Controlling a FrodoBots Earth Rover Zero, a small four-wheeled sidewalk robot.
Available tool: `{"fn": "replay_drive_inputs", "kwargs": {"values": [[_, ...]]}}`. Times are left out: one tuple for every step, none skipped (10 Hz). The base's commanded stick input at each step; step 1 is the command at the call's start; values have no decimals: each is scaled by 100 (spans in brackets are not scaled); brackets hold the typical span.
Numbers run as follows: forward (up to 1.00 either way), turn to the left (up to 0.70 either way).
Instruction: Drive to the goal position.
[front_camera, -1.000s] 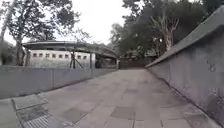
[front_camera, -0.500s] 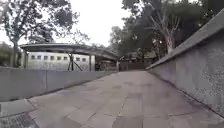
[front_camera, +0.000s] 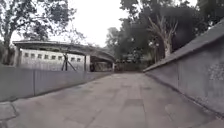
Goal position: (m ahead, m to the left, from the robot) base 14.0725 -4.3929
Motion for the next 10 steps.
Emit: {"fn": "replay_drive_inputs", "kwargs": {"values": [[70, -14], [70, -14], [70, -14], [70, -14], [70, -14], [70, -14], [70, -14], [70, -14], [70, -14], [70, -5]]}}
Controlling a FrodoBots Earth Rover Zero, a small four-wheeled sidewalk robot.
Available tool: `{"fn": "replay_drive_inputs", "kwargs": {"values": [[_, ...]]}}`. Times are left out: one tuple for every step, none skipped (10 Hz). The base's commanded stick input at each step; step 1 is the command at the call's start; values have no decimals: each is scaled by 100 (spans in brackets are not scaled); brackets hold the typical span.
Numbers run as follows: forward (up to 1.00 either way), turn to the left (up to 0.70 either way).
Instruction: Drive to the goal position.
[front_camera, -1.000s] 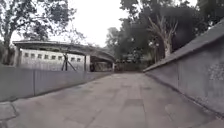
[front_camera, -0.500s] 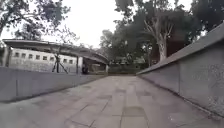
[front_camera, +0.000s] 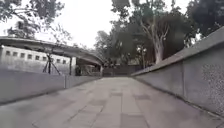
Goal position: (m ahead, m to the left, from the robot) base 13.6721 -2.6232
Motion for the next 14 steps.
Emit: {"fn": "replay_drive_inputs", "kwargs": {"values": [[70, 0], [70, 0], [70, 0], [70, 0], [70, 0], [70, 0], [70, 0], [70, 0], [70, 0], [70, 0], [70, 0], [70, 0], [70, 0], [70, 0]]}}
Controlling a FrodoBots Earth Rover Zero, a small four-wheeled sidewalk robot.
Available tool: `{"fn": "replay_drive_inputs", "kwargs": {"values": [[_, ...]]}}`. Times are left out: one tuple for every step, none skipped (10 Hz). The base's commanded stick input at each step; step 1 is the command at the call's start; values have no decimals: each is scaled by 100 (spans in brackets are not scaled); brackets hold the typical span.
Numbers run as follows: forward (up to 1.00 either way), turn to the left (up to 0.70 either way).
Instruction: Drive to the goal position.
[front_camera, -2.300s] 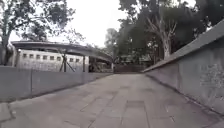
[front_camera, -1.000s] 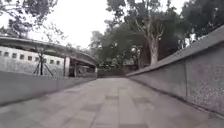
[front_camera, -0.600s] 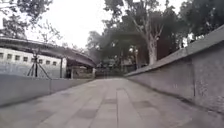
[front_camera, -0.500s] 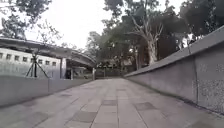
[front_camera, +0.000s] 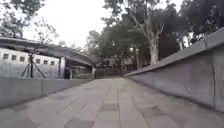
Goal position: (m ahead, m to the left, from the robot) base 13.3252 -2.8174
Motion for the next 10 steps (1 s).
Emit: {"fn": "replay_drive_inputs", "kwargs": {"values": [[70, 0], [70, 0], [70, 0], [70, 0], [70, 0], [70, 0], [70, 0], [70, 0], [70, 0], [70, 0]]}}
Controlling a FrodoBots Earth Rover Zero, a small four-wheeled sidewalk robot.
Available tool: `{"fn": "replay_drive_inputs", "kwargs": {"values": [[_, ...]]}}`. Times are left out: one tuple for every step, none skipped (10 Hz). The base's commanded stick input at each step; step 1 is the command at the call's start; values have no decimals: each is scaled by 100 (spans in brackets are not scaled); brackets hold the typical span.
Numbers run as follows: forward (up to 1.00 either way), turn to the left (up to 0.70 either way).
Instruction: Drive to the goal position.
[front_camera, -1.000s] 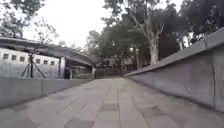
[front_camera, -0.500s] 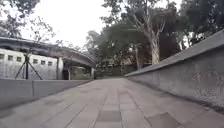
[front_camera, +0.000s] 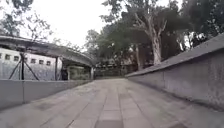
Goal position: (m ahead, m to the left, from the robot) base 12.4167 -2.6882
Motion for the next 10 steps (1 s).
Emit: {"fn": "replay_drive_inputs", "kwargs": {"values": [[70, 0], [70, 0], [70, 0], [70, 0], [70, 0], [70, 0], [70, 0], [70, 0], [70, 0], [70, 0]]}}
